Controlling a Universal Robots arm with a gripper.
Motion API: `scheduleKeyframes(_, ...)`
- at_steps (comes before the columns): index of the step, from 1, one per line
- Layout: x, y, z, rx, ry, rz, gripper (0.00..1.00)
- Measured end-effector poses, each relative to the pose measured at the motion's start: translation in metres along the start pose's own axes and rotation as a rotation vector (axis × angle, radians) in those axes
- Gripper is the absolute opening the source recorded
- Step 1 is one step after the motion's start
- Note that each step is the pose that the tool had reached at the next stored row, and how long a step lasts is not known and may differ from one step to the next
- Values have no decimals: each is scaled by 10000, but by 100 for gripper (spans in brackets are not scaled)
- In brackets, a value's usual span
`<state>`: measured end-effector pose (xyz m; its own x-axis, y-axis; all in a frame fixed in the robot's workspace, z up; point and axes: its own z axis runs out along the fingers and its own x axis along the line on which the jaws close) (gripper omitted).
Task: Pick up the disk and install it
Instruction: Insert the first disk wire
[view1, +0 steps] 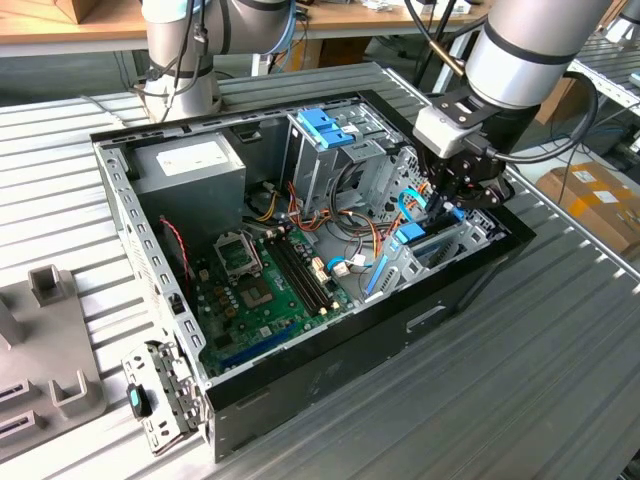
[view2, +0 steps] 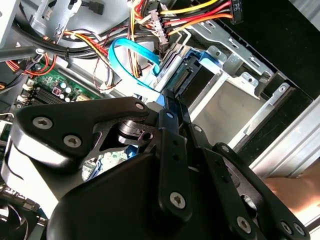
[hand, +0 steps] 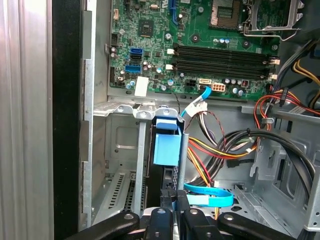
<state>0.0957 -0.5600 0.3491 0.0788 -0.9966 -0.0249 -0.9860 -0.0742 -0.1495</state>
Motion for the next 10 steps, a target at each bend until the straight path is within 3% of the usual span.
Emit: scheduleKeyframes(10, 0, -2, 2, 1, -1, 2, 16)
